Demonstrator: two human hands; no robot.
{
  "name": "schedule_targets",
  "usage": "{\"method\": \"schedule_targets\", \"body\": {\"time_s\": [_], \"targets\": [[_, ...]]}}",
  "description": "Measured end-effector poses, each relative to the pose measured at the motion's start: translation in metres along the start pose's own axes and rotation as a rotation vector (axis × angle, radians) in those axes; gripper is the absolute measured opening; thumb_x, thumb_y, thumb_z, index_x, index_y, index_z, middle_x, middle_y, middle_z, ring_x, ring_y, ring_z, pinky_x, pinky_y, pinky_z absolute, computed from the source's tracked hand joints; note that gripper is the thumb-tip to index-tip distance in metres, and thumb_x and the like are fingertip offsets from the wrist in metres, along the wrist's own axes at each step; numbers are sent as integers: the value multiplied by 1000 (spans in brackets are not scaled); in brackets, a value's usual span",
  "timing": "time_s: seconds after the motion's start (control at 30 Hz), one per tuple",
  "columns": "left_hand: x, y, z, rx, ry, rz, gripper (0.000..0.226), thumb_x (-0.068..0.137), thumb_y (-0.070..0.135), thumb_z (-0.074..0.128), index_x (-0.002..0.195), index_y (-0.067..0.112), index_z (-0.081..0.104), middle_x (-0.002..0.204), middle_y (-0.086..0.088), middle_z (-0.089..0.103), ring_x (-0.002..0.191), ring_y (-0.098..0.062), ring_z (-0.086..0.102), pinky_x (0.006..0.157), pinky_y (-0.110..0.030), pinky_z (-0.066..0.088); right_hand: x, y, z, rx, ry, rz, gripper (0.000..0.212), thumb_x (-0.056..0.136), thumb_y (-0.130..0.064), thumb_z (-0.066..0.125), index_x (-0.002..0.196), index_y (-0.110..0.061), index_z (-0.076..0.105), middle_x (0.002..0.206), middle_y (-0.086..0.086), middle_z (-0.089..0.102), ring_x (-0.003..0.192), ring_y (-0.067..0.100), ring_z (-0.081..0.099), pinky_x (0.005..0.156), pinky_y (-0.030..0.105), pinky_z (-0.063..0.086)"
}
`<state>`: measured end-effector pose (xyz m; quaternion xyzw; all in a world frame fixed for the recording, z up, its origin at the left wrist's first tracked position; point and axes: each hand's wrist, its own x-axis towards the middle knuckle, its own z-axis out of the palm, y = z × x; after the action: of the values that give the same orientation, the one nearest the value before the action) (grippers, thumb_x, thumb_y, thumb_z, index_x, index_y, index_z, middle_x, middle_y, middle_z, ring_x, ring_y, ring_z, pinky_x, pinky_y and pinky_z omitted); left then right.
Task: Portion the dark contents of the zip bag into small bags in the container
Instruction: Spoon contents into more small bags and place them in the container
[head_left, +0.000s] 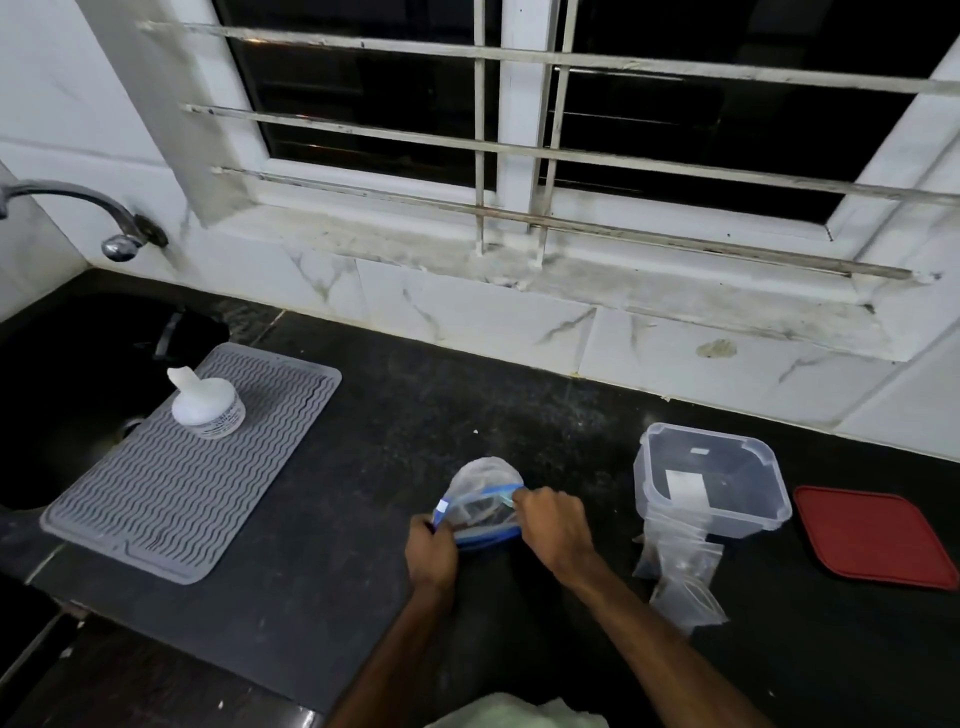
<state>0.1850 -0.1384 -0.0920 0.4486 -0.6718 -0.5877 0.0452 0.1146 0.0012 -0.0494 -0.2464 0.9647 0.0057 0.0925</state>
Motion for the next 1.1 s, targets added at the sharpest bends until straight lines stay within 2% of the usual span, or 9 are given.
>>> {"method": "schedule_targets", "body": {"time_s": [0.13,0.2,0.33,0.5,0.53,0.63,0.8,1.0,1.1], "targets": [[-2,11,4,-89,46,72,6,94,10,52,96,8,48,85,-3,57,84,-24,56,69,-36,46,-1,-4,2,-8,12,-48,27,97,-18,42,120,-20,55,107,5,69,93,29,68,75,37,51],[-4,16,6,-84,37,123,18,93,14,60,100,8,44,86,-1,57,83,-21,57,64,-30,41,-2,-4,4,-23,3,-122,29,96,-17,43,124,-19,51,109,6,68,92,29,69,75,40,52],[-6,23,12,-19,-39,193,46,79,17,78,107,14,42,92,3,59,81,-10,62,61,-21,47,-2,0,7,-47,-15,-186,36,95,-17,46,131,-17,45,116,8,65,93,30,68,76,42,52],[-8,29,19,55,15,308,37,79,3,68,106,18,48,100,1,59,88,-9,60,66,-6,44,-6,5,16,44,84,-203,39,91,-32,56,127,-19,48,110,5,67,89,25,69,74,37,53],[-8,30,20,66,20,320,38,78,1,67,106,19,49,103,0,58,89,-9,60,70,-6,44,-6,7,17,56,104,-205,40,89,-35,57,126,-20,50,106,4,69,86,25,70,72,37,53],[-7,30,22,135,10,336,41,77,1,67,112,15,52,114,-3,53,95,-13,56,86,-26,49,-4,16,20,58,113,-238,36,83,-42,60,112,-21,57,92,3,71,76,25,70,65,36,53],[-5,30,20,181,21,337,41,81,5,69,118,9,53,119,-5,48,97,-12,50,85,-25,42,-9,20,20,107,247,-284,24,84,-37,45,90,-24,65,68,-2,69,51,18,65,43,28,48],[-1,25,19,199,0,346,45,80,9,71,120,13,52,120,-3,47,98,-14,55,91,-36,52,-5,15,14,57,91,-301,28,93,-33,51,117,-19,55,102,3,69,85,26,69,65,33,43],[0,25,19,202,7,339,46,79,3,69,120,13,51,120,-3,47,98,-14,53,92,-36,51,-7,11,13,124,223,-290,25,91,-35,44,98,-22,65,80,-2,71,63,17,68,53,27,44]]}}
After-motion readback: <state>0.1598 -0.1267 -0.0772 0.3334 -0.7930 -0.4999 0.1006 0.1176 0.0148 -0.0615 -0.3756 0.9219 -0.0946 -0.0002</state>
